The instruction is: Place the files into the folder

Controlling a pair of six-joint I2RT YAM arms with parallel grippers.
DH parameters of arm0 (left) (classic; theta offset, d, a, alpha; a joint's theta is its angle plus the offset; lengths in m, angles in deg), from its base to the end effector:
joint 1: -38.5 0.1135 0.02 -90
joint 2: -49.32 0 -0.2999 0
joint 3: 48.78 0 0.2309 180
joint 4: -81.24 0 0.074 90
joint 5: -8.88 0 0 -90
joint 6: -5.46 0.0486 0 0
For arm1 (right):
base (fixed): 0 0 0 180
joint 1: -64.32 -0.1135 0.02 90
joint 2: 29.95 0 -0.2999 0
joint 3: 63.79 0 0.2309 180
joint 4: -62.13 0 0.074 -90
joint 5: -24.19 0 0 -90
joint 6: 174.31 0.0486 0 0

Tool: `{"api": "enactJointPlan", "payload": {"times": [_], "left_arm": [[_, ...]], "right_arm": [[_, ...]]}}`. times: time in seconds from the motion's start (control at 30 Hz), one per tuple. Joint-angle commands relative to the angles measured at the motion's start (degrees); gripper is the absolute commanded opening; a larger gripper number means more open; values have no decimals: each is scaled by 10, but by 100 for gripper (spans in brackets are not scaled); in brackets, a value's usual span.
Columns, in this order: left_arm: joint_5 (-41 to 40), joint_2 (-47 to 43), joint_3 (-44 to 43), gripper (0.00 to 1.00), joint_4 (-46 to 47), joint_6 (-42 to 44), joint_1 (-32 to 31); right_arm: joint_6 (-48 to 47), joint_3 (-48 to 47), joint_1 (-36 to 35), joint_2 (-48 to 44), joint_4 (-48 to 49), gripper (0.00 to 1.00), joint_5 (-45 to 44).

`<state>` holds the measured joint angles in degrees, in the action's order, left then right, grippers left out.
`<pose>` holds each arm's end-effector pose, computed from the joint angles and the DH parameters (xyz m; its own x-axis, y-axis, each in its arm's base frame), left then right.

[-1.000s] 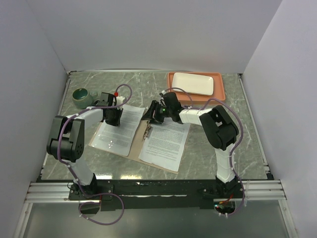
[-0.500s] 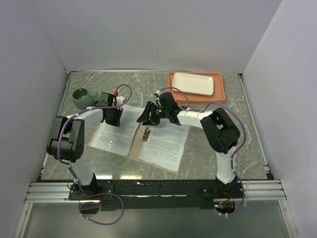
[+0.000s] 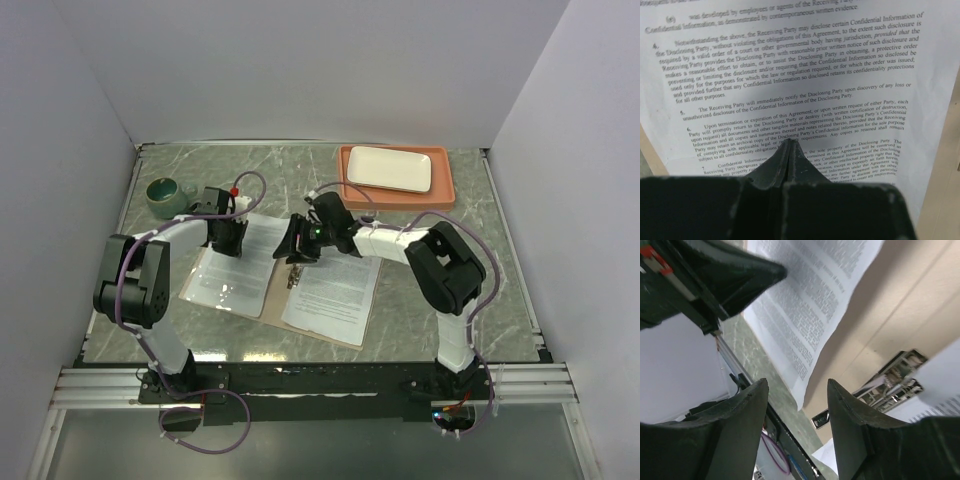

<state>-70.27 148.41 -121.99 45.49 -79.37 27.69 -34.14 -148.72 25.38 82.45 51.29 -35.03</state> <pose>0.3253 -0.0714 0.2017 -0.8363 0.2498 -0.4882 0.3488 0.9292 -0.1221 0.3188 0.2896 0.2125 -0.9634 0.0698 -0.2590 -0.1756 0.5656 0.8058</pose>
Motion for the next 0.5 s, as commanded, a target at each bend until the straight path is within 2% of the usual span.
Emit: {"api": "enactJointPlan", "payload": {"times": [0.0, 0.2, 0.3, 0.37, 0.47], "left_arm": [[9, -54, -4, 1, -107, 4, 0], [39, -132, -42, 2, -174, 4, -2], [84, -148, -62, 4, -202, 5, -14], [101, -149, -66, 4, -194, 6, -32], [78, -131, -70, 10, -142, -5, -80]], "right_arm": [[-33, -45, 18, -74, -54, 59, -21], [-62, -45, 35, -135, -120, 60, -57], [-77, -19, 35, -160, -159, 59, -73], [-81, 8, 36, -185, -164, 58, -83], [-82, 81, 34, -229, -137, 57, -106]]}}
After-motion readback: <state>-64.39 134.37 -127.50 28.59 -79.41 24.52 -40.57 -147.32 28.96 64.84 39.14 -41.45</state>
